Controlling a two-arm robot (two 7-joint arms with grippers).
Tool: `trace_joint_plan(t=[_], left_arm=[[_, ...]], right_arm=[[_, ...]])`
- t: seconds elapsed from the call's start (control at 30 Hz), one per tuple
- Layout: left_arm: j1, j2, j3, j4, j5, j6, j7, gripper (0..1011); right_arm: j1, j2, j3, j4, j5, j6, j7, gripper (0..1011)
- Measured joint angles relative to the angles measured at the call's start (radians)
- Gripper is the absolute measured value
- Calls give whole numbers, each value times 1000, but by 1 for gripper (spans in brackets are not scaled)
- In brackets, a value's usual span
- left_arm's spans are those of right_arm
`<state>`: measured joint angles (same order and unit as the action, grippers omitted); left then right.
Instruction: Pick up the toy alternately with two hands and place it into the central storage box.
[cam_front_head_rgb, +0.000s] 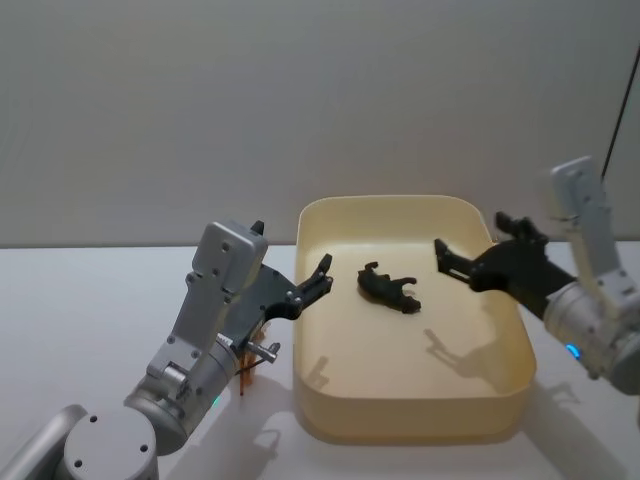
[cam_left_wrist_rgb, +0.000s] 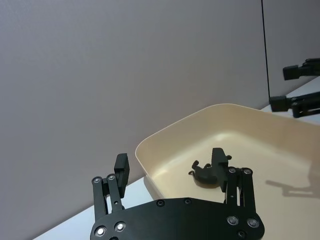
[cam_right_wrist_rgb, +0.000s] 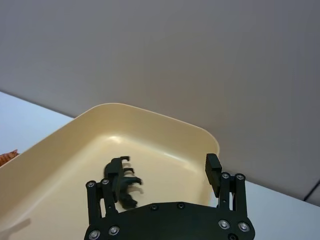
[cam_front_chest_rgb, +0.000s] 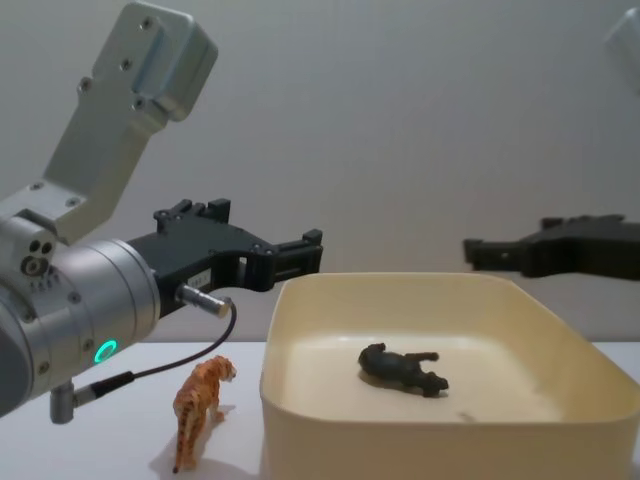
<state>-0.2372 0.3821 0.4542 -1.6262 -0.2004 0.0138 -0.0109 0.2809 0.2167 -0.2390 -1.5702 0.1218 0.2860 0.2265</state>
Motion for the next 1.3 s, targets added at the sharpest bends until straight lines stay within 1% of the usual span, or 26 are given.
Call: trace_joint_plan(t=[0.07, 0.1, 0.2, 0.27, 0.43, 0.53, 0.6, 0.63, 0.87, 0.9, 0.97, 1.17, 1.3], left_arm=[[0, 0, 0, 0, 0, 0, 0, 1001], [0, 0, 0, 0, 0, 0, 0, 1001], [0, 0, 0, 0, 0, 0, 0, 1001], [0, 0, 0, 0, 0, 0, 0, 1001], [0, 0, 0, 0, 0, 0, 0, 1001], [0, 0, 0, 0, 0, 0, 0, 1001], [0, 0, 0, 0, 0, 0, 0, 1001], [0, 0, 0, 0, 0, 0, 0, 1001], [0, 0, 0, 0, 0, 0, 0, 1001], [0, 0, 0, 0, 0, 0, 0, 1001], [0, 0, 0, 0, 0, 0, 0, 1001], [0, 0, 0, 0, 0, 0, 0, 1001], [0, 0, 0, 0, 0, 0, 0, 1002]], right_arm=[[-14, 16, 15, -21, 16, -1, -15, 1001], [-14, 16, 15, -21, 16, -1, -15, 1001], [-43, 47, 42, -60, 42, 0, -40, 1001], [-57, 60, 54, -76, 53, 2, -49, 1001], [-111, 104, 93, -131, 96, 20, -85, 1001], [-145, 128, 114, -159, 117, 32, -105, 1001], [-160, 138, 123, -170, 125, 37, -113, 1001], [-179, 151, 134, -181, 133, 42, -122, 1001], [-248, 191, 170, -204, 146, 50, -156, 1001], [-273, 205, 182, -208, 147, 51, -169, 1001], [-281, 210, 188, -209, 147, 50, -174, 1001], [-342, 245, 226, -210, 144, 37, -215, 1001], [-364, 257, 240, -207, 141, 29, -228, 1001]])
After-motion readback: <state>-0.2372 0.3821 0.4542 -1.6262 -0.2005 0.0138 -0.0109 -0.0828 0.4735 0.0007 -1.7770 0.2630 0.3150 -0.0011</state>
